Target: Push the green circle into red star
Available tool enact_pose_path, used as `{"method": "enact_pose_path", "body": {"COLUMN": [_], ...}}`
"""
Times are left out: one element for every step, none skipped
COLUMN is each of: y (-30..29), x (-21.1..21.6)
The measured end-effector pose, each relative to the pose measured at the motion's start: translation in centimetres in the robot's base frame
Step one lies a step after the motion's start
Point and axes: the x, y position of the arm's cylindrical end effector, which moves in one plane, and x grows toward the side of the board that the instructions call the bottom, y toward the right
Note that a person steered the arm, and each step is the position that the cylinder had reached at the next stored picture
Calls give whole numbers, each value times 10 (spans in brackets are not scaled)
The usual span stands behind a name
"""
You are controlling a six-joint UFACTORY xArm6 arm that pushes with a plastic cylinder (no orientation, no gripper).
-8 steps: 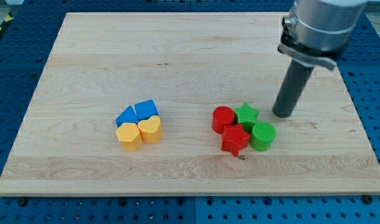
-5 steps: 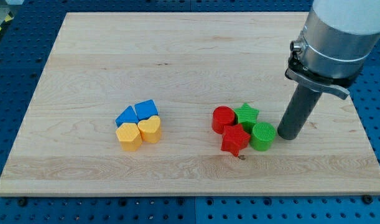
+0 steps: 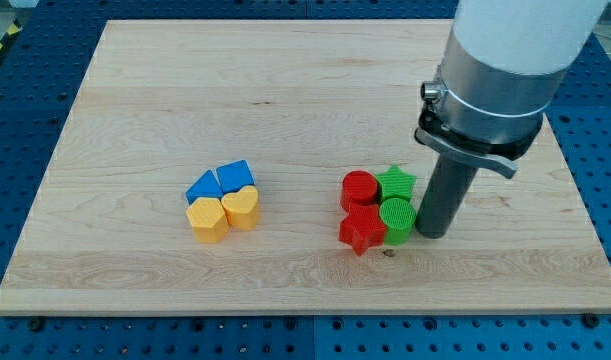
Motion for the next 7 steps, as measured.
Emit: {"method": "enact_pose_path", "body": {"y": [26, 26, -7, -47, -83, -93, -93], "x": [-24, -68, -78, -78, -78, -78, -78]}}
